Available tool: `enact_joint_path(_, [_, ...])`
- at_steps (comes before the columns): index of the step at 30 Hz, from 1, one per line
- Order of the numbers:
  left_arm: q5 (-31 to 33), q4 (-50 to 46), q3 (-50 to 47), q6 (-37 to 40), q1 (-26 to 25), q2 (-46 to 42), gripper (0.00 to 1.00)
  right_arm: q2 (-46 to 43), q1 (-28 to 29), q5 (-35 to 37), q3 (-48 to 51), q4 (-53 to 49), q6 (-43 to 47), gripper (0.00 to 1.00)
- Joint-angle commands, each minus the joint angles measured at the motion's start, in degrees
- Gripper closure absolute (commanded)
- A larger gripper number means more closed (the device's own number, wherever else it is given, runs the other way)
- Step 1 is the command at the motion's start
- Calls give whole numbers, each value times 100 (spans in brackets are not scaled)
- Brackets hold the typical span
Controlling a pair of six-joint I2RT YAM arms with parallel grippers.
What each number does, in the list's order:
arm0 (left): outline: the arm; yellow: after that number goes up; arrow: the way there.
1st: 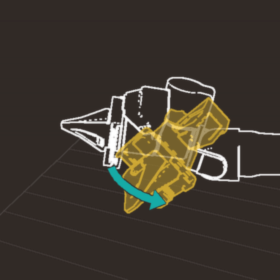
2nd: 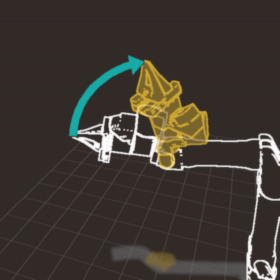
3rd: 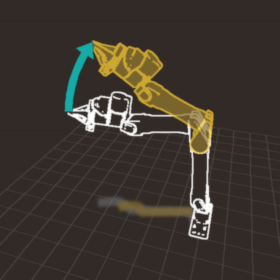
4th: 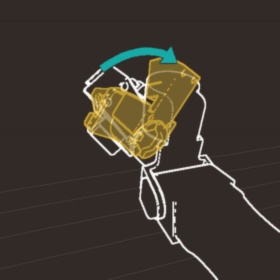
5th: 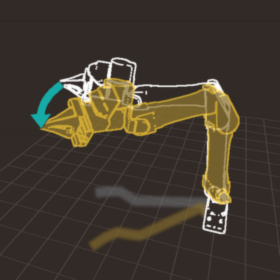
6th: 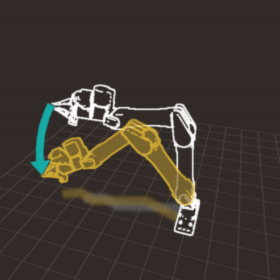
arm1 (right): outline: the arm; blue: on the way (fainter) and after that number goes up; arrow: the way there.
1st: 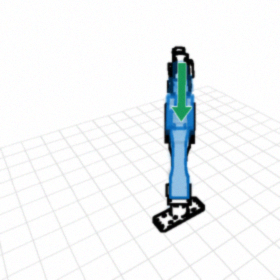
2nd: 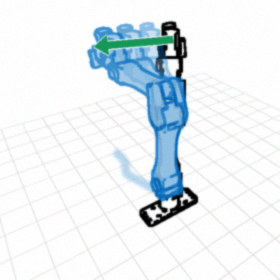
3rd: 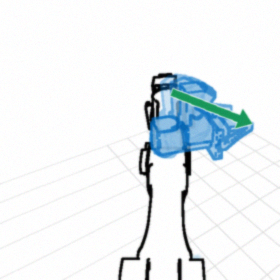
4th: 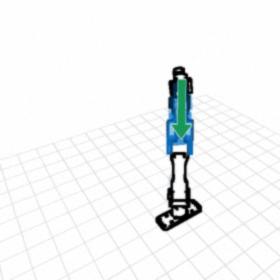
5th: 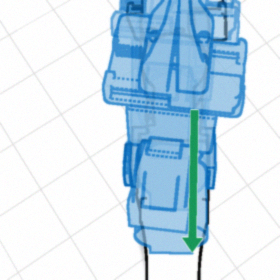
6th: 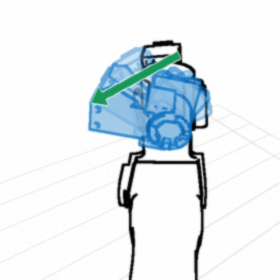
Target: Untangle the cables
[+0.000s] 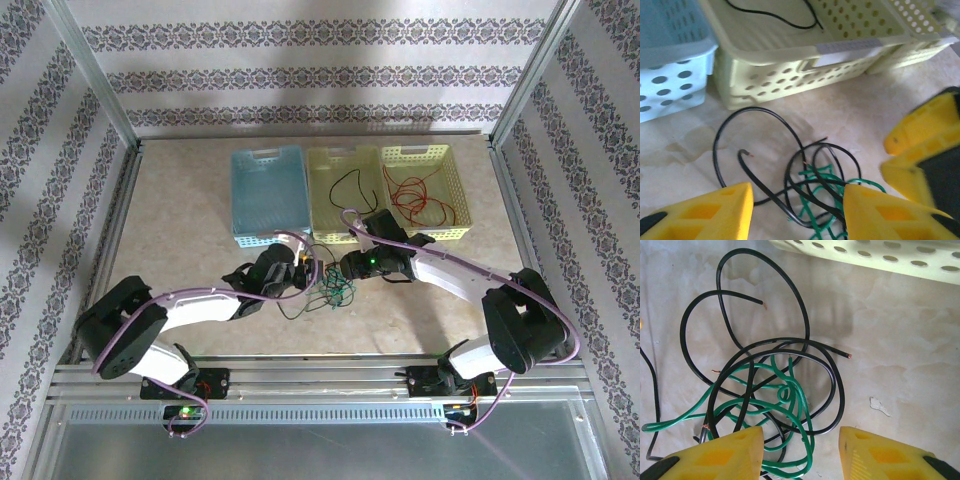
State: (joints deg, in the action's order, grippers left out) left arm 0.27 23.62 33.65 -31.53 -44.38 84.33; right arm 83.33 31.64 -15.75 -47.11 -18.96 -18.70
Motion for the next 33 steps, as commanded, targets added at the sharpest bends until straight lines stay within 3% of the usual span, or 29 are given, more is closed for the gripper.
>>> enact_joint_path(1, [-411,391,51,-534,199,308,51,-18,44,0,-55,-122,121,57])
enact_joint_path(5, [-570,303,275,-530,219,642,52,-108,44,58,5,-125,112,57])
enact_joint_path(9, [-577,461,353,-616,219,883,62,-159,44,72,57,-124,121,57])
enact_joint_path(11, [-568,567,385,-626,219,993,71,-160,44,55,71,-125,127,57])
enact_joint_path(15, [-600,614,580,-605,219,1203,98,-156,107,-22,62,-126,171,57])
enact_joint_path(16, [-621,586,634,-587,219,1232,100,-170,142,-49,49,-125,194,57])
enact_joint_path(22, [-757,384,742,-413,219,1010,100,-344,482,-214,28,9,441,51])
enact_joint_path(28, [-793,278,579,-353,219,445,100,217,646,33,-148,-25,466,47])
enact_joint_path(31, [-818,247,511,-354,218,33,100,606,664,309,-223,-46,327,50])
enact_joint_path(33, [-820,55,532,-291,217,-298,100,799,630,460,-229,-17,185,59])
